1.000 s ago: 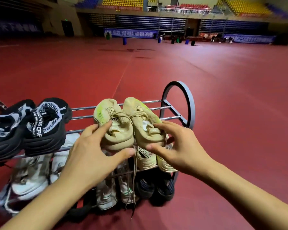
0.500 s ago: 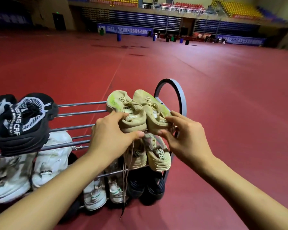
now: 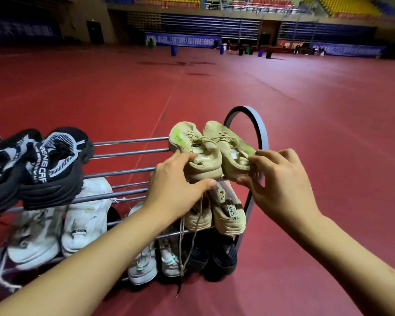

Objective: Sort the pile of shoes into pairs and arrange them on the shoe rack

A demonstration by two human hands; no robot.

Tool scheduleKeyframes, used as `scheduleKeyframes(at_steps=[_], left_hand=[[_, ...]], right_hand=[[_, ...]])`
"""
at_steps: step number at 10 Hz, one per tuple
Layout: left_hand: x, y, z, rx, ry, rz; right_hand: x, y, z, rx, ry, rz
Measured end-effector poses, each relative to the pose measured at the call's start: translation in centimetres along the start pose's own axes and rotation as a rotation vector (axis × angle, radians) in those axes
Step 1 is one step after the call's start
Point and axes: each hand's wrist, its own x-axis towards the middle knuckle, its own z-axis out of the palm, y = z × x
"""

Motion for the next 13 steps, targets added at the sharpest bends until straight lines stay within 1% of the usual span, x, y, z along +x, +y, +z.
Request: scheduleKeyframes(at_steps=[1, 2, 3, 4, 5, 6, 7, 8, 9, 10, 11, 12, 13], left_hand=[[0.3, -0.1, 0.0, 0.011, -0.009, -0.001], [0.7, 0.6, 0.6, 0.042, 0.01, -0.038], [0.7, 0.3, 1.1, 0.057, -0.003, -0.01], [0.1, -0.5, 0.8, 0.037, -0.05, 0.041], [-1.8, -0.7, 0.2, -0.023, 0.103, 0.1], [-5.0, -1.0, -0.1, -0.012, 0.247, 0.285], [-9.0, -1.9, 0.2, -0.162, 0.052, 0.246], [-12.7, -4.3, 0.5, -0.318, -0.117, -0.047], [-14.3, -6.2, -1.5, -0.365, -0.219, -0.188], [-13.1, -7.0, -5.1, -0.354, -0.359, -0.219], [-10.1, -5.6, -9.1, -0.322, -0.39, -0.24], [-5.0, -2.7, -13.6, -0.401, -0.328, -0.315], [-0.6, 2.3, -18.7, -0.432, -0.324, -0.345]], right_hand=[[0.2, -0.3, 0.5, 0.005, -0.037, 0.052], [0.1, -0.6, 1.3, 0.071, -0.023, 0.111], [-0.3, -0.4, 1.5, 0.157, -0.022, 0.156], [-0.8, -0.1, 1.4, 0.186, -0.057, 0.154], [-1.3, -1.0, 0.5, 0.203, -0.021, 0.159], [-3.1, -4.5, -0.4, 0.361, 0.081, 0.087], [-6.5, -9.0, 0.3, 0.678, -0.109, 0.063], [-9.5, -11.6, 2.9, 0.941, -0.355, 0.254], [-10.5, -13.3, 4.1, 1.053, -0.577, 0.317], [-9.1, -14.1, 3.8, 1.092, -0.767, 0.267], [-4.5, -15.4, 2.1, 1.064, -0.837, 0.231], [2.3, -16.7, -0.5, 1.08, -0.812, 0.33], [9.8, -18.0, -5.8, 1.146, -0.848, 0.302]])
